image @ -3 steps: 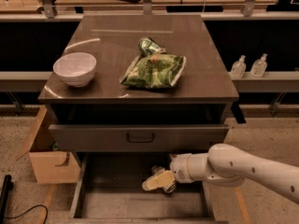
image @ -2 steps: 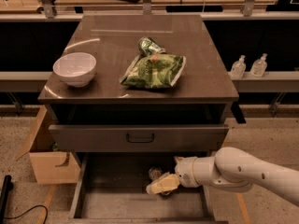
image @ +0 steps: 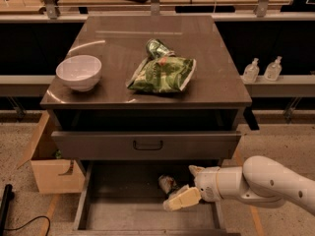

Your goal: Place 7up can into middle drawer

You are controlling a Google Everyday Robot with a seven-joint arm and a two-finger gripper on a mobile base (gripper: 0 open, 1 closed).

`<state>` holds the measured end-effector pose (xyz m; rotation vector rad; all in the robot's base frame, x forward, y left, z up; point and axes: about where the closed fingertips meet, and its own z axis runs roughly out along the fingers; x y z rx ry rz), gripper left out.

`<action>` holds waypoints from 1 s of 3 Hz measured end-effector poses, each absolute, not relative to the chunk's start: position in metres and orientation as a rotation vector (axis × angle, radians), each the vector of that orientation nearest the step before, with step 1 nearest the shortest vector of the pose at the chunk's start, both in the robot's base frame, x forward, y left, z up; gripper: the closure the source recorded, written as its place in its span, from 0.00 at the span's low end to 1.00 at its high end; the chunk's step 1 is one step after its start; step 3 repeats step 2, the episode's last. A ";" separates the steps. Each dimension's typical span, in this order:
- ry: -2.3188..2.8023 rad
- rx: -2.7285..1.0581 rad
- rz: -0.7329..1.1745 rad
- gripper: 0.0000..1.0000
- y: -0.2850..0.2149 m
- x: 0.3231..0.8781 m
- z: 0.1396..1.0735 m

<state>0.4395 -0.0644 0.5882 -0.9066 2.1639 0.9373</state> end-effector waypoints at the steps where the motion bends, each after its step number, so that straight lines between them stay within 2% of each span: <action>1: 2.228 -0.913 0.841 0.00 -0.091 0.433 0.604; 3: 2.241 -0.905 0.806 0.00 -0.097 0.434 0.613</action>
Offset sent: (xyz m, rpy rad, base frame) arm -0.0066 -0.0238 0.0142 -0.0770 0.0030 -0.0232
